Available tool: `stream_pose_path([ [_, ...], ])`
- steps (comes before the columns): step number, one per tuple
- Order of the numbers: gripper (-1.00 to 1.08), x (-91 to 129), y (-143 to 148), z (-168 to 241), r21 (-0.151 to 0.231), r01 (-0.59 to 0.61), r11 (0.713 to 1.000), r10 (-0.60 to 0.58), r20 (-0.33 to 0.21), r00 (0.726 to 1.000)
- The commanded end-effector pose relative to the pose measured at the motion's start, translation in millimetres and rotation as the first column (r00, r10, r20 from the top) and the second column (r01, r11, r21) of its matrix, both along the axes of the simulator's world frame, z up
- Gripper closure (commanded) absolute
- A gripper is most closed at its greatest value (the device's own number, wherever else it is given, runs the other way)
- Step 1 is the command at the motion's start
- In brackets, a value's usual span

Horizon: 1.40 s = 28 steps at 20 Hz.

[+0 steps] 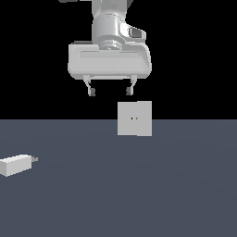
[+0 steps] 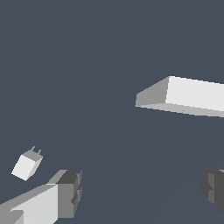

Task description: Plug the charger into the wall socket.

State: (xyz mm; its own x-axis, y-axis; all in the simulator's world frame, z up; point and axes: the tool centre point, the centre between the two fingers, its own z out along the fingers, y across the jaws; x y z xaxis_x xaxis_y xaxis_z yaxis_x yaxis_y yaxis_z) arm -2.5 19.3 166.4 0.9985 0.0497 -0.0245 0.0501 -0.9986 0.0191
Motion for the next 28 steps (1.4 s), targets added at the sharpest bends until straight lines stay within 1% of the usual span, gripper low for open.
stream_pose_path([
  [1, -0.92, 0.0, 0.0, 0.0, 0.0, 0.0, 1.0, 0.0, 0.0, 1.0],
  [6, -0.92, -2.6, 2.9, -1.5, -0.001, 0.009, 1.0, -0.009, 0.007, 1.0],
  [12, -0.92, -12.0, 14.2, -7.5, -0.003, 0.044, 0.999, -0.044, 0.032, 0.999],
  [19, -0.92, -28.6, 37.2, -19.8, -0.003, 0.112, 0.994, -0.112, 0.081, 0.99],
  [28, -0.92, -48.4, 73.3, -39.8, 0.001, 0.211, 0.977, -0.209, 0.153, 0.966],
])
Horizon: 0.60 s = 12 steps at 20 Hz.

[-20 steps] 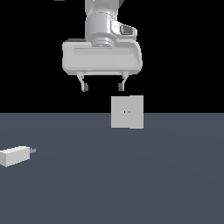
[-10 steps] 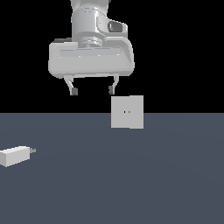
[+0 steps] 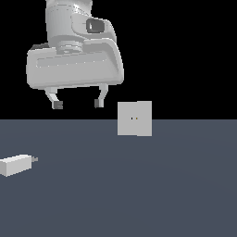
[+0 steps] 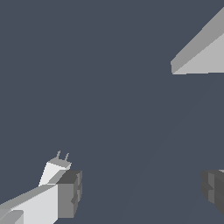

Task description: Plug the charger into the wall socket.

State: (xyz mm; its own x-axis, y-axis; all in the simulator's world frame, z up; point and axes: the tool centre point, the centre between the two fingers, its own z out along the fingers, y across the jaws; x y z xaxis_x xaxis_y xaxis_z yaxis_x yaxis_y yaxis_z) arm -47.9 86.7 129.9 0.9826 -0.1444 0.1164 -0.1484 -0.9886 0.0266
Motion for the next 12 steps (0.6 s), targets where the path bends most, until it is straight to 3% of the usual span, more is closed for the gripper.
stream_pose_path([
  [1, -0.92, -4.7, 9.6, -5.4, -0.001, 0.027, 1.0, -0.027, 0.019, 0.999],
  [12, -0.92, -17.7, 47.3, -27.4, -0.005, 0.126, 0.992, -0.125, 0.091, 0.988],
])
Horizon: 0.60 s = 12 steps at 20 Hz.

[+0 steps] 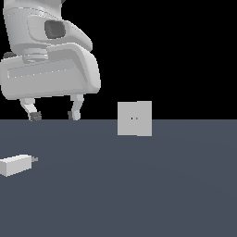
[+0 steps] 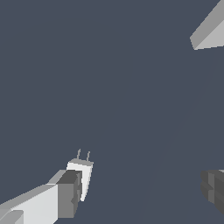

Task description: Plug the charger into the wall socket.

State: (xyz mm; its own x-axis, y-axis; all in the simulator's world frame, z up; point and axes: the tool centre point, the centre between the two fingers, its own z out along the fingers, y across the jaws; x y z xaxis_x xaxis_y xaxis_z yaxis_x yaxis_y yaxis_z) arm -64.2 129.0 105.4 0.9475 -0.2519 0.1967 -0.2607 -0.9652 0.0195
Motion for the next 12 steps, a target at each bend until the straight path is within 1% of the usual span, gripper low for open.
stream_pose_path([
  [1, -0.92, -2.3, 8.3, -4.9, -0.002, 0.022, 1.0, -0.022, 0.016, 1.0],
  [12, -0.92, -7.8, 43.1, -26.4, -0.01, 0.115, 0.993, -0.114, 0.083, 0.99],
])
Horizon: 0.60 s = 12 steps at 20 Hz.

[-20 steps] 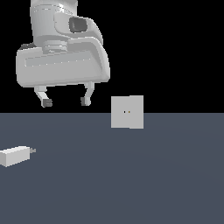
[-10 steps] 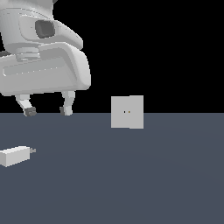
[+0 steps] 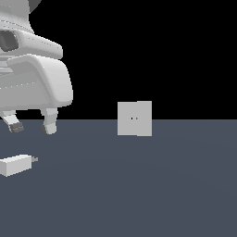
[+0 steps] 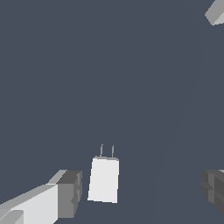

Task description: Plug the charger into the wall socket.

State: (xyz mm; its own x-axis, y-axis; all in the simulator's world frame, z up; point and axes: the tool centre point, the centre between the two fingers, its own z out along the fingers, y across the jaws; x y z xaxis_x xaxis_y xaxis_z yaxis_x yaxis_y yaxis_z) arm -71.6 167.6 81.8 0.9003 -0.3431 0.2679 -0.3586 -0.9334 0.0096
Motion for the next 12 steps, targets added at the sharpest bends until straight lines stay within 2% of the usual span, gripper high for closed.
stream_pose_path([
  [1, -0.92, -0.6, 7.3, -4.5, -0.003, 0.02, 1.0, -0.02, 0.015, 1.0],
  [12, -0.92, -0.6, 27.6, -17.9, -0.01, 0.076, 0.997, -0.076, 0.053, 0.996],
])
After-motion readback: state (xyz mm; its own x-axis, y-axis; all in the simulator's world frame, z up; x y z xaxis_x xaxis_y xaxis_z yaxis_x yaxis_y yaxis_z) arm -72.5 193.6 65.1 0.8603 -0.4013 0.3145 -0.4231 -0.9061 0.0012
